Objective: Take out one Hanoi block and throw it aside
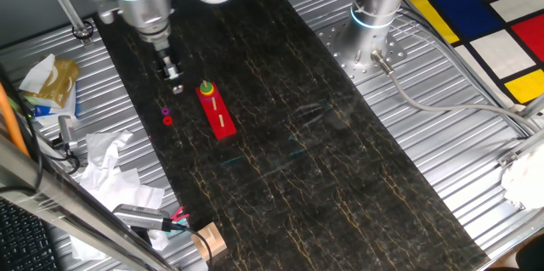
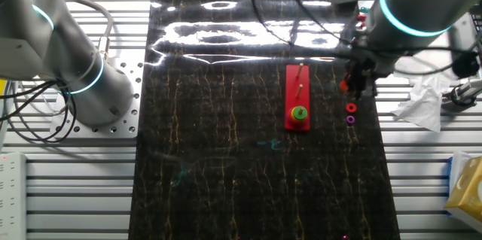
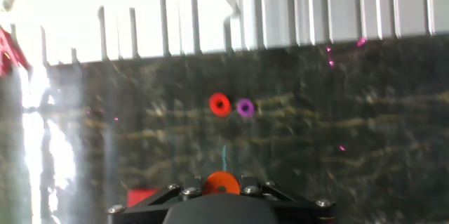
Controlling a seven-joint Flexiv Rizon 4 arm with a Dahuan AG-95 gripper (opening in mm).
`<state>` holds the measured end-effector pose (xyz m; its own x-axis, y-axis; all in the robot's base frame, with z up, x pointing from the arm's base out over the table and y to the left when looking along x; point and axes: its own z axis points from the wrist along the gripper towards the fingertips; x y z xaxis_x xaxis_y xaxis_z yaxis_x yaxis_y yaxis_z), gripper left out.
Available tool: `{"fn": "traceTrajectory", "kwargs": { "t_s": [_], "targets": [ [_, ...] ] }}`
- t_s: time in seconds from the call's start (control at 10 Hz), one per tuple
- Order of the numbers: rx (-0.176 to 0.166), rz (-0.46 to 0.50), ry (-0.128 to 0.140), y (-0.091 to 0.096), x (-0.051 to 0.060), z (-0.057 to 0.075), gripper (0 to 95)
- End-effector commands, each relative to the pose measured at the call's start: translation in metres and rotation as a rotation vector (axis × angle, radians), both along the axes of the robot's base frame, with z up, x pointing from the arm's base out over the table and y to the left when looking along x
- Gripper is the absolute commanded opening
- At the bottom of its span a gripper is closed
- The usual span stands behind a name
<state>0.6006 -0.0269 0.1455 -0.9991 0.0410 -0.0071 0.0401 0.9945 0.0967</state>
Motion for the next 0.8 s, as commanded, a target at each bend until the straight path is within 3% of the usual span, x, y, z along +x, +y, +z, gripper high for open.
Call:
{"fn": "traceTrajectory", "kwargs": {
  "t_s": [0.1,0.8],
  "targets": [
    [-0.004,-0.001,-0.008,0.008,0.008,0.001,0.0],
    [-0.009,-0.01,-0.069,0.032,0.028,-0.013,0.0]
  ]
}}
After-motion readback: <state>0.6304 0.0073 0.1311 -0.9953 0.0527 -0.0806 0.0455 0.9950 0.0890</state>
